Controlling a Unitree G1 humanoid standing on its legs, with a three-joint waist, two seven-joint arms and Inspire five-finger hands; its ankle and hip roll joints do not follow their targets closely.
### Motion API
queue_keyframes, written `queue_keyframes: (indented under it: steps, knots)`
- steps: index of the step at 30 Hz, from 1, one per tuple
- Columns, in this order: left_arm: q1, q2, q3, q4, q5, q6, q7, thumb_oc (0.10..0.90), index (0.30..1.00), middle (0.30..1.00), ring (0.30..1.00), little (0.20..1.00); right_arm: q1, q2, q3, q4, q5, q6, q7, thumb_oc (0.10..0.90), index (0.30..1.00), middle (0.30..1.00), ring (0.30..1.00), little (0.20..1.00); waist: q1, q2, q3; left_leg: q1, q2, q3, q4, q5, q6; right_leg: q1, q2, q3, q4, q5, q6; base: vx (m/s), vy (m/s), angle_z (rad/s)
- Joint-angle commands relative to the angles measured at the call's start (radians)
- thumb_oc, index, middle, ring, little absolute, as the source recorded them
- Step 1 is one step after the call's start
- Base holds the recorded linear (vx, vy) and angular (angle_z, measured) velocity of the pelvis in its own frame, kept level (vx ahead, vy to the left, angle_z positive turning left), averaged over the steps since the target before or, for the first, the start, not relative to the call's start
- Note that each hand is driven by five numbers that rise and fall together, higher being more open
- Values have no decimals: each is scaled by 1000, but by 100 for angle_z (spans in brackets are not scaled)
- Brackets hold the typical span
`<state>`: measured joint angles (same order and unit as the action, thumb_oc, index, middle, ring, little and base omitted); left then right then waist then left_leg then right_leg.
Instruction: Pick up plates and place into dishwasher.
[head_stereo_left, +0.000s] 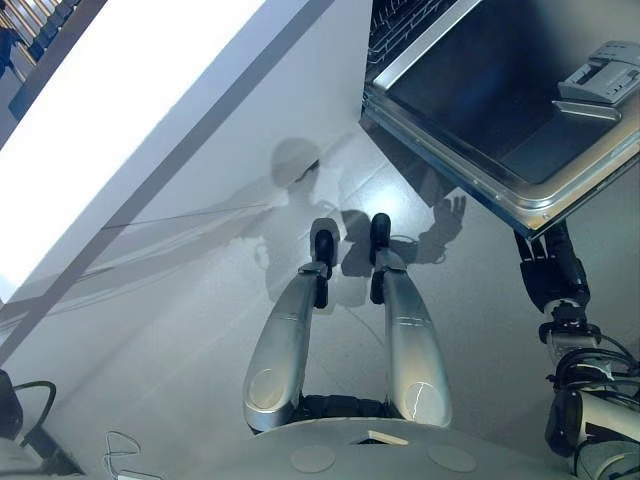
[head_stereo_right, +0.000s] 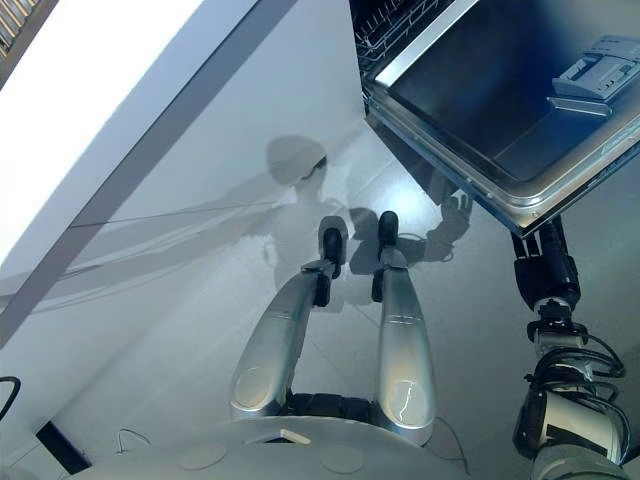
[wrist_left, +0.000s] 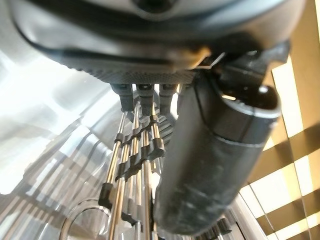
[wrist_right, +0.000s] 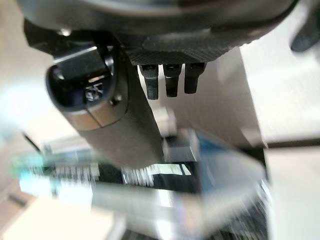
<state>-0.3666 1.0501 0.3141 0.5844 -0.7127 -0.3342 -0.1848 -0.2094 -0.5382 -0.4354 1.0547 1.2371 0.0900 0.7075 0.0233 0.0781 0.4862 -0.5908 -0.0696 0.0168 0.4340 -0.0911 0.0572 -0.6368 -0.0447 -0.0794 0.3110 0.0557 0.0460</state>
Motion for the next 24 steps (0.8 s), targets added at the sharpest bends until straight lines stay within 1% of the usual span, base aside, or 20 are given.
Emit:
queue_keyframes:
  steps: [1, 4, 5, 7, 9, 11, 12, 13, 14, 16, 17, 19, 24]
  knots:
    - [-61, -173, -87, 9, -47, -89, 36, 800, 900, 900, 900, 900, -106, 70, 127, -285, 30, 13, 249, 800, 900, 900, 900, 900, 4, -68, 34, 15, -32, 23, -78, 17, 27, -6, 2, -49, 86, -106, -1, 0, -67, 7]
    - [-77, -176, -120, -22, -31, -77, 63, 800, 900, 900, 900, 900, -148, 99, 216, -440, 23, 8, 237, 800, 900, 900, 900, 900, 15, -68, 34, 12, -33, 19, -63, 11, 28, -10, -8, -61, 108, -112, -4, 18, -47, 1]
    - [-82, -181, -130, -34, -24, -75, 70, 800, 900, 900, 900, 900, -177, 113, 246, -505, 14, 4, 209, 800, 900, 900, 900, 900, 21, -67, 34, 10, -33, 17, -59, 10, 27, -11, -10, -64, 118, -116, -7, 24, -29, -4]
    - [-91, -183, -141, -53, -22, -70, 84, 800, 900, 900, 900, 900, -219, 125, 293, -595, 0, -3, 187, 800, 900, 900, 900, 900, 29, -70, 34, 3, -34, 18, -50, 7, 29, -15, -15, -75, 128, -118, -11, 13, -30, -8]
    - [-103, -185, -155, -70, -13, -60, 98, 800, 900, 900, 900, 900, -272, 150, 359, -708, -11, -33, 131, 800, 900, 900, 900, 900, 41, -72, 34, -8, -34, 22, -28, -1, 31, -20, -23, -91, 151, -124, -18, -3, -24, -12]
    - [-116, -189, -167, -85, -2, -49, 110, 800, 900, 900, 900, 900, -316, 169, 409, -798, -21, -59, 100, 800, 900, 900, 900, 900, 51, -75, 34, -20, -35, 22, -1, -10, 33, -26, -25, -97, 185, -136, -25, -3, -41, -19]
    - [-130, -195, -178, -94, 10, -37, 117, 800, 900, 900, 900, 900, -354, 187, 453, -877, -47, -85, 49, 800, 900, 900, 900, 900, 57, -77, 34, -37, -36, 23, 40, -26, 35, -39, -28, -100, 228, -152, -32, 8, -60, -23]
    - [-139, -196, -183, -97, 16, -27, 117, 800, 900, 900, 900, 900, -373, 193, 472, -905, -63, -106, 42, 800, 900, 900, 900, 900, 61, -78, 34, -46, -38, 22, 62, -35, 37, -44, -30, -102, 250, -162, -36, 23, -59, -21]
    - [-151, -201, -192, -97, 25, -16, 118, 800, 900, 900, 900, 900, -401, 198, 504, -958, -78, -118, 12, 800, 900, 900, 900, 900, 67, -77, 34, -58, -41, 23, 97, -47, 38, -53, -32, -104, 288, -174, -42, 47, -41, -9]
    - [-160, -211, -203, -98, 34, -1, 112, 800, 900, 900, 900, 900, -446, 200, 546, -1030, -89, -140, -27, 800, 900, 900, 900, 900, 77, -75, 34, -78, -50, 18, 152, -65, 39, -66, -38, -107, 341, -193, -49, 77, -26, -4]
    - [-163, -216, -210, -96, 35, 6, 104, 800, 900, 900, 900, 900, -481, 202, 573, -1079, -83, -145, -67, 800, 900, 900, 900, 900, 83, -73, 34, -87, -56, 14, 176, -70, 40, -72, -41, -106, 363, -198, -53, 85, -14, -7]
    - [-165, -226, -217, -89, 39, 12, 91, 800, 900, 900, 900, 900, -527, 202, 612, -1158, -74, -154, -111, 800, 900, 900, 900, 900, 88, -69, 34, -97, -64, 6, 195, -73, 45, -81, -38, -98, 384, -202, -57, 83, -7, -15]
    - [-177, -239, -241, -54, 26, 2, 71, 800, 900, 900, 900, 900, -630, 195, 720, -1293, -128, -181, -193, 800, 900, 900, 900, 900, 101, -66, 34, -93, -71, -5, 168, -55, 50, -80, -25, -87, 365, -194, -58, 42, 5, 28]
